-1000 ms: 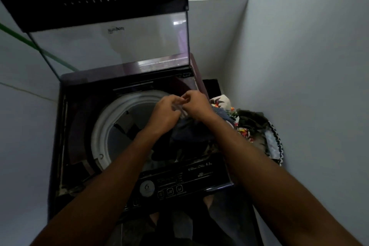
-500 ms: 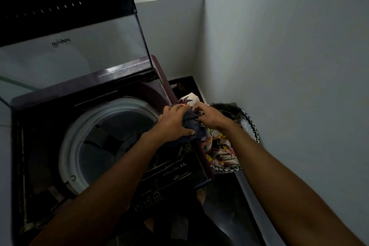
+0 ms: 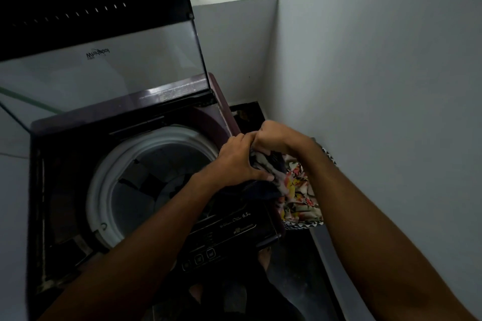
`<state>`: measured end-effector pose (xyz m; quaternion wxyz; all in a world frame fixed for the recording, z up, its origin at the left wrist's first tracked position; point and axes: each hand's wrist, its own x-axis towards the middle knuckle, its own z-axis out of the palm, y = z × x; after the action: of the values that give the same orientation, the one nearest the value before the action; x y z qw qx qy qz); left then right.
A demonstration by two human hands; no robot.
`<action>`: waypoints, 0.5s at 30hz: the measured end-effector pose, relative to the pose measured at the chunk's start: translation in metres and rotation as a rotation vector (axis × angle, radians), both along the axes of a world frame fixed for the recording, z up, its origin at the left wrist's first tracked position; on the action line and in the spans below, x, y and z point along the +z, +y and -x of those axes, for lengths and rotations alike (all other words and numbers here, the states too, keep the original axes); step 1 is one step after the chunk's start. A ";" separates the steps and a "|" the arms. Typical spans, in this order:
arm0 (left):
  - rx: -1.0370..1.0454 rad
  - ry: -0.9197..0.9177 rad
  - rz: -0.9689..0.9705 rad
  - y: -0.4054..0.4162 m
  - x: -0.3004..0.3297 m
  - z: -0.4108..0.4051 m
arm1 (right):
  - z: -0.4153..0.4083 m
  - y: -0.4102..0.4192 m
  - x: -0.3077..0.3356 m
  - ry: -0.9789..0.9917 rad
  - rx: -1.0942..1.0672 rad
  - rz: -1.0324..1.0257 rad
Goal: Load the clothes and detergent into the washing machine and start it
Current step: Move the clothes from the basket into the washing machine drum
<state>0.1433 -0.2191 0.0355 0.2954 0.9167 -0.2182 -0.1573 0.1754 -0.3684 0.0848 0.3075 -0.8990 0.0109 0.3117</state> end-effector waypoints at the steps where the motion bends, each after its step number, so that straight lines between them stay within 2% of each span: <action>1: 0.013 -0.019 0.083 0.002 0.004 0.001 | -0.001 0.004 0.011 0.040 -0.018 -0.030; 4: 0.096 0.034 0.364 0.017 0.019 0.002 | -0.005 0.014 0.044 0.131 -0.047 -0.129; 6: 0.135 0.072 0.424 0.033 0.034 -0.001 | -0.008 0.024 0.056 0.166 -0.061 -0.237; 11: 0.075 0.088 0.307 0.089 0.065 -0.015 | -0.016 0.061 0.061 0.169 -0.032 -0.419; 15: 0.080 0.078 0.235 0.134 0.075 -0.019 | -0.014 0.092 0.057 0.091 0.006 -0.521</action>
<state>0.1619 -0.0853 0.1101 0.4150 0.8769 -0.1869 -0.1543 0.1896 -0.2762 0.1419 0.5268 -0.7746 -0.0585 0.3450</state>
